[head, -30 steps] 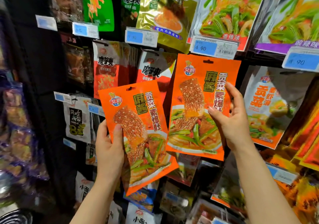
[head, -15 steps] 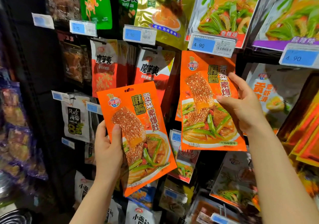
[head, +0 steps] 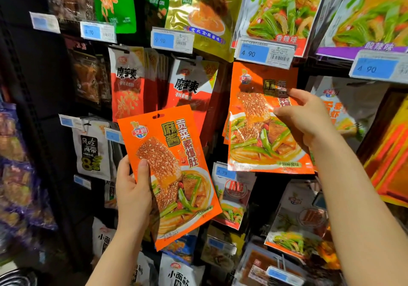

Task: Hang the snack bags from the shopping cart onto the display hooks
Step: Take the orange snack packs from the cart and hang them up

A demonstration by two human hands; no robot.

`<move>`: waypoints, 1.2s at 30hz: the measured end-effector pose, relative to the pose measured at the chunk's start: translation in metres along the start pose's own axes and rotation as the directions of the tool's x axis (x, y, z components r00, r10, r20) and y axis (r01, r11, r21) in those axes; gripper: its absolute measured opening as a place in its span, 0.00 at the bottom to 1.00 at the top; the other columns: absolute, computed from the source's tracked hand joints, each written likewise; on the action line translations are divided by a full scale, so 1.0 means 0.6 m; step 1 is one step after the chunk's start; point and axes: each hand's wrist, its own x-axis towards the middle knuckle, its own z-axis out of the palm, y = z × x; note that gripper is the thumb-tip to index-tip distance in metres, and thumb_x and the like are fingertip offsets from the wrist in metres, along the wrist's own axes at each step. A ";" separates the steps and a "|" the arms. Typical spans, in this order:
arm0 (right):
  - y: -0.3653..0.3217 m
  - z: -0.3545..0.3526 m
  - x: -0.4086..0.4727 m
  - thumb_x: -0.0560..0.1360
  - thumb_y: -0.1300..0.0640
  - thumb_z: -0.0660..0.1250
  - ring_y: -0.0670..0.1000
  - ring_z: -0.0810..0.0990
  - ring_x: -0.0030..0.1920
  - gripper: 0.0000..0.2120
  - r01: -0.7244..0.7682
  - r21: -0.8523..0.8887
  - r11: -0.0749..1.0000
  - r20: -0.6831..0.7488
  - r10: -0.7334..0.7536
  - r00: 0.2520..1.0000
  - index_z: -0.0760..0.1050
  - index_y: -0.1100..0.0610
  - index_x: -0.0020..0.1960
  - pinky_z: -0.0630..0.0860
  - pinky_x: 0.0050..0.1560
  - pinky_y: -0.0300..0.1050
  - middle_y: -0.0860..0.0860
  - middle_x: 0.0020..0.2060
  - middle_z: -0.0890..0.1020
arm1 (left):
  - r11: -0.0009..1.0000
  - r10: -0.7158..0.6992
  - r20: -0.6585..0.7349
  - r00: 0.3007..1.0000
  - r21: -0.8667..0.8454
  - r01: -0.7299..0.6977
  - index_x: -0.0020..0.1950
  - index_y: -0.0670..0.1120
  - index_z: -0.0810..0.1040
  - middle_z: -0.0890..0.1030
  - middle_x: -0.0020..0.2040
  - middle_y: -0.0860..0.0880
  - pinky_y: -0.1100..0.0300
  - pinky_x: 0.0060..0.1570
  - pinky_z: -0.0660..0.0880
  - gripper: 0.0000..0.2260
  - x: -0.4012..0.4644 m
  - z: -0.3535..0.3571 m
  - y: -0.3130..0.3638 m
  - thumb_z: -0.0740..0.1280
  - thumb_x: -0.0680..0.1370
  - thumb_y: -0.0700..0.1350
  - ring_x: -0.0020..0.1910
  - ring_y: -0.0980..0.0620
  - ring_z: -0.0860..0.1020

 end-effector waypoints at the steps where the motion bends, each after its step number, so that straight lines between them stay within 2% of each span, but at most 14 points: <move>1: 0.002 0.004 0.007 0.69 0.68 0.72 0.53 0.81 0.53 0.34 -0.005 -0.007 1.000 0.003 0.005 1.000 0.66 0.55 0.73 0.78 0.51 0.45 0.54 0.61 0.77 | 1.000 -0.003 -0.002 1.000 0.011 0.003 0.53 0.64 0.72 0.80 0.52 0.53 0.54 0.48 0.77 0.10 0.000 -0.004 -0.002 0.58 0.82 0.47 0.49 0.55 0.80; 4: 0.014 0.020 0.031 0.69 0.68 0.72 0.53 0.82 0.50 0.30 -0.007 -0.026 1.000 0.026 0.007 1.000 0.70 0.56 0.69 0.80 0.53 0.48 0.54 0.56 0.80 | 1.000 -0.012 -0.020 1.000 0.025 0.012 0.52 0.66 0.73 0.80 0.54 0.52 0.49 0.50 0.77 0.11 0.001 -0.012 -0.001 0.59 0.82 0.48 0.52 0.50 0.80; 7: 0.043 0.043 0.054 0.69 0.62 0.72 0.55 0.80 0.53 0.31 -0.001 -0.184 0.983 -0.057 -0.009 0.998 0.69 0.53 0.70 0.78 0.57 0.50 0.55 0.58 0.80 | 0.999 -0.007 -0.025 1.000 0.042 0.008 0.54 0.63 0.72 0.80 0.51 0.55 0.56 0.48 0.76 0.10 0.000 -0.016 0.003 0.58 0.83 0.46 0.50 0.55 0.80; 10: 0.070 0.063 0.072 0.72 0.59 0.68 0.58 0.77 0.60 0.30 -0.045 -0.350 0.936 -0.127 0.000 0.992 0.66 0.49 0.73 0.72 0.53 0.44 0.56 0.62 0.78 | 0.999 -0.019 -0.054 0.998 0.035 0.021 0.53 0.61 0.71 0.80 0.49 0.56 0.66 0.40 0.76 0.10 -0.002 -0.023 0.006 0.58 0.83 0.45 0.44 0.61 0.80; 15: 0.091 0.089 0.093 0.74 0.60 0.65 0.60 0.76 0.60 0.30 -0.069 -0.330 0.941 -0.175 0.011 0.985 0.64 0.46 0.74 0.71 0.51 0.44 0.58 0.64 0.76 | 0.999 -0.029 -0.082 0.996 0.036 0.032 0.51 0.60 0.71 0.80 0.42 0.65 0.71 0.37 0.76 0.10 -0.003 -0.037 0.008 0.58 0.83 0.43 0.39 0.67 0.79; 19: 0.108 0.091 0.090 0.76 0.54 0.67 0.64 0.74 0.63 0.32 -0.086 -0.474 0.876 -0.115 0.035 0.993 0.58 0.47 0.76 0.72 0.59 0.51 0.61 0.66 0.72 | 0.999 -0.023 -0.080 0.997 0.027 0.025 0.53 0.62 0.72 0.81 0.49 0.57 0.63 0.43 0.76 0.11 0.002 -0.038 0.008 0.58 0.82 0.45 0.47 0.60 0.81; 22: 0.107 0.083 0.069 0.75 0.53 0.68 0.63 0.73 0.62 0.34 -0.089 -0.499 0.862 -0.083 0.055 0.995 0.57 0.49 0.77 0.71 0.59 0.49 0.61 0.68 0.65 | 0.999 -0.026 -0.045 0.999 0.023 0.027 0.55 0.62 0.73 0.81 0.55 0.51 0.50 0.52 0.77 0.09 0.005 -0.033 0.007 0.59 0.82 0.47 0.53 0.49 0.81; 24: 0.100 0.072 0.039 0.76 0.51 0.68 0.61 0.72 0.62 0.32 -0.026 -0.495 0.868 -0.079 -0.016 0.997 0.58 0.51 0.76 0.69 0.62 0.48 0.59 0.68 0.63 | 0.999 -0.038 -0.020 0.999 0.007 0.039 0.56 0.61 0.73 0.81 0.56 0.50 0.48 0.53 0.76 0.09 0.006 -0.024 0.006 0.60 0.81 0.48 0.53 0.49 0.80; 26: 0.092 0.068 -0.006 0.76 0.50 0.68 0.55 0.73 0.60 0.30 0.124 -0.416 0.901 -0.045 -0.157 0.987 0.62 0.51 0.75 0.68 0.60 0.44 0.54 0.63 0.67 | 0.999 -0.047 0.014 0.999 -0.017 0.048 0.57 0.59 0.74 0.81 0.55 0.50 0.49 0.54 0.76 0.08 0.003 -0.007 0.002 0.60 0.81 0.48 0.53 0.49 0.80; 28: 0.087 0.075 -0.067 0.76 0.54 0.69 0.47 0.77 0.51 0.29 0.215 -0.148 0.965 0.104 -0.201 0.974 0.63 0.49 0.74 0.69 0.55 0.38 0.50 0.54 0.75 | 0.995 -0.085 0.059 0.995 -0.055 0.088 0.56 0.59 0.75 0.82 0.54 0.49 0.46 0.53 0.77 0.07 -0.006 0.019 -0.005 0.61 0.80 0.49 0.53 0.46 0.81; 29: 0.087 0.084 -0.099 0.75 0.57 0.70 0.47 0.79 0.49 0.30 0.169 0.024 0.985 0.233 -0.170 0.958 0.63 0.48 0.74 0.72 0.53 0.39 0.50 0.52 0.79 | 0.991 -0.109 0.089 0.990 -0.069 0.115 0.55 0.61 0.75 0.82 0.54 0.49 0.44 0.53 0.77 0.07 -0.014 0.035 -0.008 0.61 0.79 0.51 0.53 0.45 0.81; 31: 0.104 0.098 -0.154 0.72 0.60 0.72 0.49 0.81 0.54 0.35 0.001 0.239 0.971 0.435 -0.108 0.894 0.62 0.42 0.74 0.78 0.55 0.46 0.51 0.58 0.81 | 0.982 -0.152 0.158 0.976 -0.085 0.167 0.56 0.60 0.76 0.82 0.54 0.49 0.42 0.54 0.77 0.08 -0.031 0.065 -0.015 0.62 0.78 0.51 0.53 0.46 0.81; 33: 0.123 0.098 -0.184 0.69 0.60 0.76 0.49 0.78 0.62 0.40 0.008 0.269 0.963 0.431 -0.128 0.893 0.62 0.36 0.72 0.78 0.59 0.52 0.46 0.65 0.76 | 0.975 -0.178 0.205 0.962 -0.097 0.201 0.58 0.56 0.76 0.82 0.55 0.49 0.40 0.55 0.76 0.09 -0.045 0.086 -0.019 0.62 0.79 0.50 0.53 0.47 0.81; 36: 0.138 0.071 -0.189 0.66 0.62 0.78 0.48 0.79 0.61 0.43 0.039 0.260 0.965 0.374 -0.138 0.917 0.62 0.34 0.70 0.78 0.59 0.51 0.42 0.61 0.78 | 0.969 -0.197 0.270 0.943 -0.092 0.228 0.56 0.60 0.76 0.83 0.54 0.50 0.39 0.54 0.76 0.08 -0.052 0.104 -0.022 0.63 0.79 0.51 0.53 0.47 0.82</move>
